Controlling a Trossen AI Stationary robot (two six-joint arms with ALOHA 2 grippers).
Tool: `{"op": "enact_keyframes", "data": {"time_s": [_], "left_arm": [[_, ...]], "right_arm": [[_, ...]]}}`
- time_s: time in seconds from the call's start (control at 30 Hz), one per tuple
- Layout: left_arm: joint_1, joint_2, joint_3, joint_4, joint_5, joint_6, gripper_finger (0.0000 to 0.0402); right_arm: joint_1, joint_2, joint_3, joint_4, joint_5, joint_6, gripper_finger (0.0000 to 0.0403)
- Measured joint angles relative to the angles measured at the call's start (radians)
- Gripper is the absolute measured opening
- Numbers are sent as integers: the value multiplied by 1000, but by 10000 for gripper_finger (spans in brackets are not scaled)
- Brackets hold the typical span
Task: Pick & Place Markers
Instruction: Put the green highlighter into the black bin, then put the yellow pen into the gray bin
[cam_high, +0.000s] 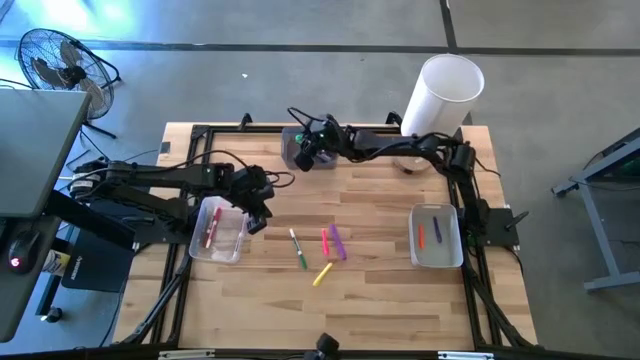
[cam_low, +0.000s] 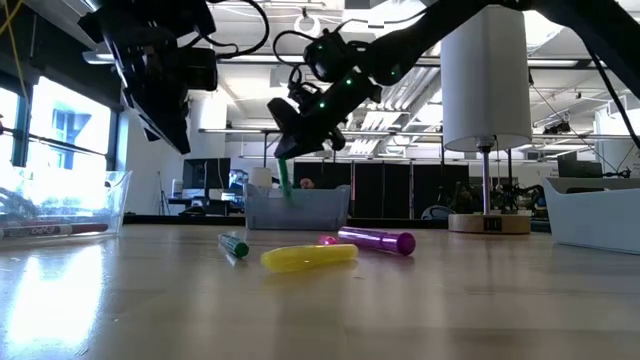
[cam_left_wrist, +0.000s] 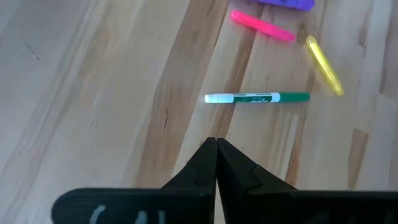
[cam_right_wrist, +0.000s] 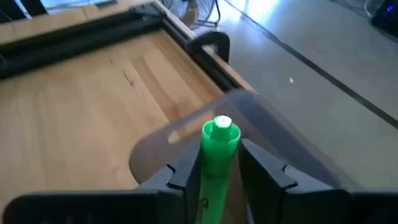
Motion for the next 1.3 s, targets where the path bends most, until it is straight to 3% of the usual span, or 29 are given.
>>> {"op": "enact_keyframes", "data": {"time_s": [0.43,0.63,0.87,1.0,1.13,1.3], "left_arm": [[-2,0,0,0,46,-23,0],[-2,0,0,15,46,-23,1],[-2,0,0,40,-48,-26,10],[-2,0,0,77,-104,-51,61],[-2,0,0,139,-157,-52,124],[-2,0,0,200,-163,-38,167]], "right_arm": [[29,-29,66,-226,43,52,150],[71,-121,68,-461,52,153,141],[181,-240,63,-652,153,174,107],[242,-324,-41,-617,179,194,68],[288,-450,-246,-503,148,310,14],[357,-636,-477,-342,145,463,13]]}}
